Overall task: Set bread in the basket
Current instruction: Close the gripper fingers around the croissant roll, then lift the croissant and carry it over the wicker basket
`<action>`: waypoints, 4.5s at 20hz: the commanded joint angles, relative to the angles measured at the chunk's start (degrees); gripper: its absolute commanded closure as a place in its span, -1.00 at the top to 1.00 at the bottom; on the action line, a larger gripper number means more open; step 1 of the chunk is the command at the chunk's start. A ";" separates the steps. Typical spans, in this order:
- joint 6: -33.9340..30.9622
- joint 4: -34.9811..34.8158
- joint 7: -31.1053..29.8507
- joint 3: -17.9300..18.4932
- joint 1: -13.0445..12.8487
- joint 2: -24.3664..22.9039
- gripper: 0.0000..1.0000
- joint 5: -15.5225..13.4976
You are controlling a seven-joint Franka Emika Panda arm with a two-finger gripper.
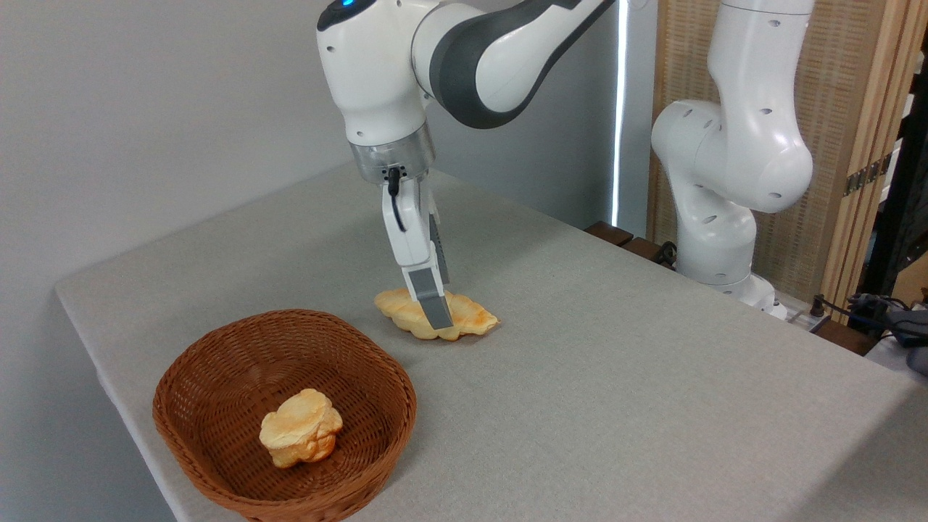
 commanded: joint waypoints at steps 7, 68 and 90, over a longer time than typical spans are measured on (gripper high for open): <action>-0.59 -2.16 11.83 0.52 -4.48 -0.76 1.00 6.41; -3.57 4.16 4.55 -1.59 -7.04 1.70 0.02 7.91; 17.68 10.23 -15.22 6.23 -5.98 2.22 0.11 -4.04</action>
